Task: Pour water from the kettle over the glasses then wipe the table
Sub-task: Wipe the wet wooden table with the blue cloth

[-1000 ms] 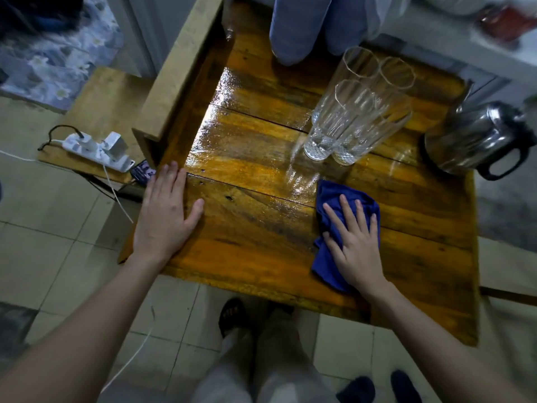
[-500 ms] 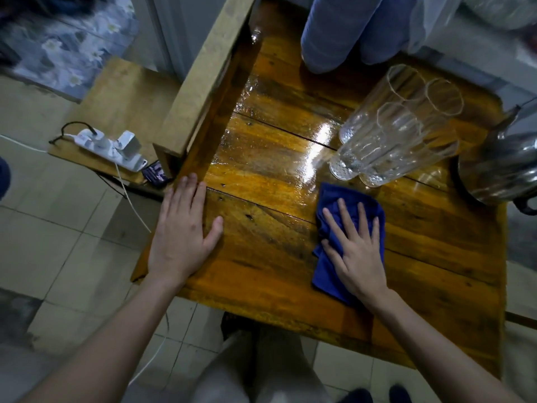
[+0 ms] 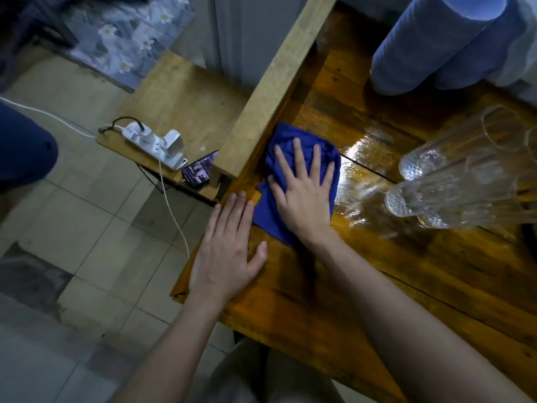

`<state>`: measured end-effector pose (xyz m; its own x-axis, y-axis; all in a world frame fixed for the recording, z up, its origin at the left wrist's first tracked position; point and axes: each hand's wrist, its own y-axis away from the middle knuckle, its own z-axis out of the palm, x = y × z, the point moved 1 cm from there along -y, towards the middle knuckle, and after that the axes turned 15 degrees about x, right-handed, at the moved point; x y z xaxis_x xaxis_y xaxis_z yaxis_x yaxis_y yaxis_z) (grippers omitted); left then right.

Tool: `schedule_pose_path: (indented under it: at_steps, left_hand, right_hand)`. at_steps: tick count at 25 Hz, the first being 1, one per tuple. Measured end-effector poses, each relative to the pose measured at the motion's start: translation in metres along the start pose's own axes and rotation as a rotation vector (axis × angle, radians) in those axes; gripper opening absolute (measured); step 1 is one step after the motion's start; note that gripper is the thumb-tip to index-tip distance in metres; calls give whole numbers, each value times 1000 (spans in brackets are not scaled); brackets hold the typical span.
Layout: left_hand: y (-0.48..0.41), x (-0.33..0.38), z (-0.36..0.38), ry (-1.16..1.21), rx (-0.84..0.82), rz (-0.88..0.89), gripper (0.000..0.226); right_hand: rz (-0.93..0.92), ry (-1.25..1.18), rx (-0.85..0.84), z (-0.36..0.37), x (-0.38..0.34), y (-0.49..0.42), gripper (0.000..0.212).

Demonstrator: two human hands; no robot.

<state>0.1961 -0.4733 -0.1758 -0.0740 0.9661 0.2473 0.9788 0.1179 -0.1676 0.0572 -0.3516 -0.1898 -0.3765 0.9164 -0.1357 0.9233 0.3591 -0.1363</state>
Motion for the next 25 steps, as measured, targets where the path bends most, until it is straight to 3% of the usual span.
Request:
schedule_pose_path:
  at_steps: [13,19,25]
  left_hand:
    - [-1,-1,3,16,-6,-7,72]
    - [0,-1,2,37,18,-8,71]
    - [1,1,1,71,41,-16,71]
  right_hand:
    - [90,38,-16,13,3,-107,64]
    - [34,-22,17,10,8,-89,59]
    - [-29,-42,30,-7,20,13,63]
